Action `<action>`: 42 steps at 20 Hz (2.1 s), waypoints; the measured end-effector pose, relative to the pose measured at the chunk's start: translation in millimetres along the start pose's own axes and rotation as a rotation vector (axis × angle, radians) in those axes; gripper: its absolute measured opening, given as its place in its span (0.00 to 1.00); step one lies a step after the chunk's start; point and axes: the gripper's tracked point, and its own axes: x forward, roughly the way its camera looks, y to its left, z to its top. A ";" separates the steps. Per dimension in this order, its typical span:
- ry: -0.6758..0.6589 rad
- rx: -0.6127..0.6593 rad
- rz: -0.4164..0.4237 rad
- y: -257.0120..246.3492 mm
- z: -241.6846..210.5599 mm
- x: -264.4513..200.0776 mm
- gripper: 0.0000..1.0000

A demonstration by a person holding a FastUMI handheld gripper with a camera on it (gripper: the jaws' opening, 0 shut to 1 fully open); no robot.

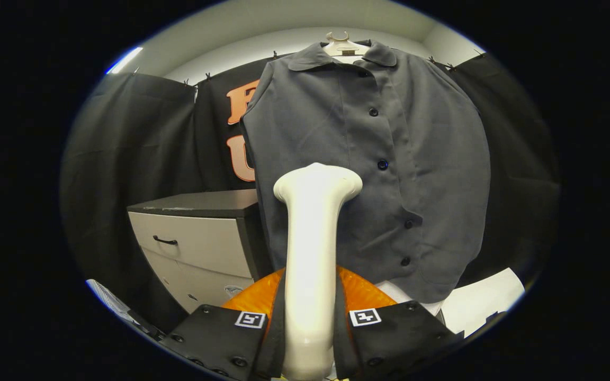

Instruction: Iron the clothes twice with a garment steamer, once on the left side and once on the right side.

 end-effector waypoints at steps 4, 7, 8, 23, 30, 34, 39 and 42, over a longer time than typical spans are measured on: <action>0.036 0.007 -0.007 0.0 -24.8 -4.1 0.44; 0.071 0.014 -0.006 0.5 -43.0 -7.1 0.44; 0.078 0.016 -0.007 0.5 -47.0 -7.9 0.44; -0.111 0.045 -0.002 -6.5 59.0 -48.6 0.44; -0.214 0.011 -0.021 -28.3 141.4 -69.3 0.43; -0.256 0.022 -0.041 -56.4 172.4 -72.6 0.43; -0.286 0.002 -0.105 -101.5 200.1 -62.1 0.43; -0.288 0.004 -0.122 -121.1 214.2 -50.5 0.43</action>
